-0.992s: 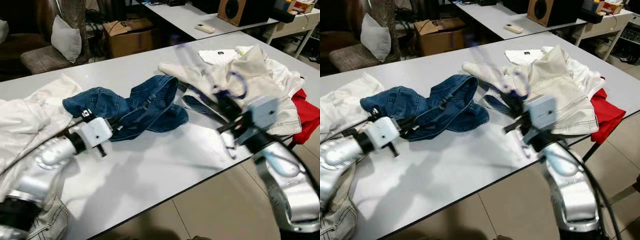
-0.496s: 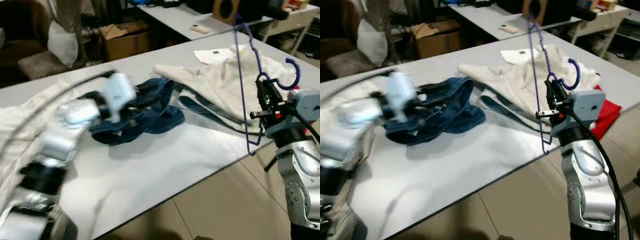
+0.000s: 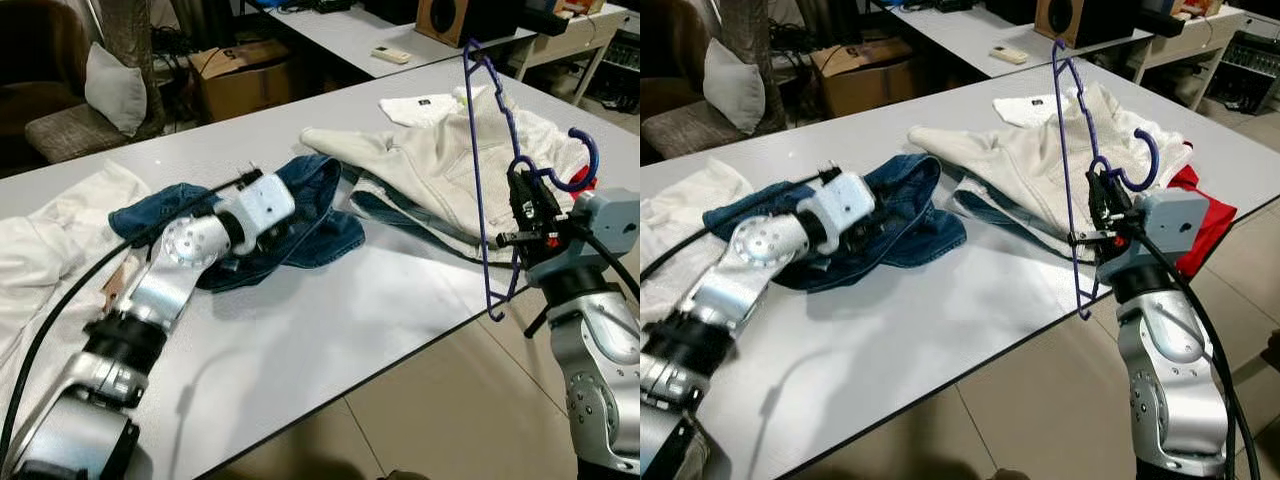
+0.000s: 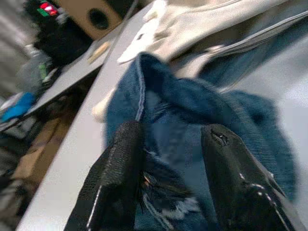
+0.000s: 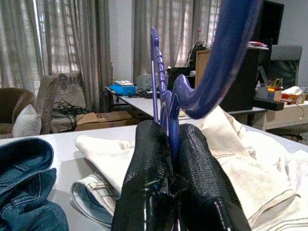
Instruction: Hang hanger
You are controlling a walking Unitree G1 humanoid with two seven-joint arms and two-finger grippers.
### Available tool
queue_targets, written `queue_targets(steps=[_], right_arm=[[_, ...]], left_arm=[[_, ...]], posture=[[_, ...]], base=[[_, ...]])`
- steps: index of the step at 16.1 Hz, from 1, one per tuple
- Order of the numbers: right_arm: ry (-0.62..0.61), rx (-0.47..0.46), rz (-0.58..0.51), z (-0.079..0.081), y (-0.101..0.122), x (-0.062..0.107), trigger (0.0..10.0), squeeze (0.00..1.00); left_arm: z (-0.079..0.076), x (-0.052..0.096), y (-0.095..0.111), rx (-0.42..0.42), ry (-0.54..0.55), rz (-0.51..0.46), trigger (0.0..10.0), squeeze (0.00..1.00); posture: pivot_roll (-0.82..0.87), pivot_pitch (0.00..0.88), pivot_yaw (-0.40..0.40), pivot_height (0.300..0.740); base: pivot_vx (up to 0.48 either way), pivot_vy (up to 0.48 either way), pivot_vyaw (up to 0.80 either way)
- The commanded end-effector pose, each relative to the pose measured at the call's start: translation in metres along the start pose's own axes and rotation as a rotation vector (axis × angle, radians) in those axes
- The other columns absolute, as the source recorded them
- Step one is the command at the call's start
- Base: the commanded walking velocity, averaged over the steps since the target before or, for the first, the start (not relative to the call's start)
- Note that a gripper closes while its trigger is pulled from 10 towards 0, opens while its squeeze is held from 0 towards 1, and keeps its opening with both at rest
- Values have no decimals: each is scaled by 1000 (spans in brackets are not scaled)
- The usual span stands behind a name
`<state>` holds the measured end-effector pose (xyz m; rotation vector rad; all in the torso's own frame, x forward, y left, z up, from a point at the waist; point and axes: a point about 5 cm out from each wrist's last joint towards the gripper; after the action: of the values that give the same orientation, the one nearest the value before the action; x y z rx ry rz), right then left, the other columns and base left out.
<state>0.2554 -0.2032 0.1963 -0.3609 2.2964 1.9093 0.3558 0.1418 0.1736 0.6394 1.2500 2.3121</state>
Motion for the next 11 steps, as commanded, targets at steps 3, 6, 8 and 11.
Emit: queue_targets(steps=[3,6,8,11], right_arm=[[6,-16,-8,2,4,3,10000,0],[28,-23,1,5,2,4,10000,0],[44,-25,2,7,1,2,10000,0],[62,-27,4,10,2,2,10000,0]], left_arm=[[19,-3,-2,-45,125,24,10000,0],[7,1,5,21,-25,-75,10000,0],[16,5,-14,-7,52,32,10000,0],[19,5,-34,20,94,129,10000,0]], posture=[[-254,0,69,740],[-244,0,54,740],[-240,0,43,740],[-246,0,40,740]], base=[[0,0,0],[0,0,0],[0,0,0],[0,0,0]])
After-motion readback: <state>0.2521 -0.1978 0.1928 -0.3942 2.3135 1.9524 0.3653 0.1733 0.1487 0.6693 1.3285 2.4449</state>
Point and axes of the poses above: a point about 5 cm out from each wrist's last joint towards the gripper, its own x axis pointing back from the gripper into the wrist, its own y axis along the axis of the wrist's last joint, z = x × y, and after that the axes turned 10 degrees about x, right-handed
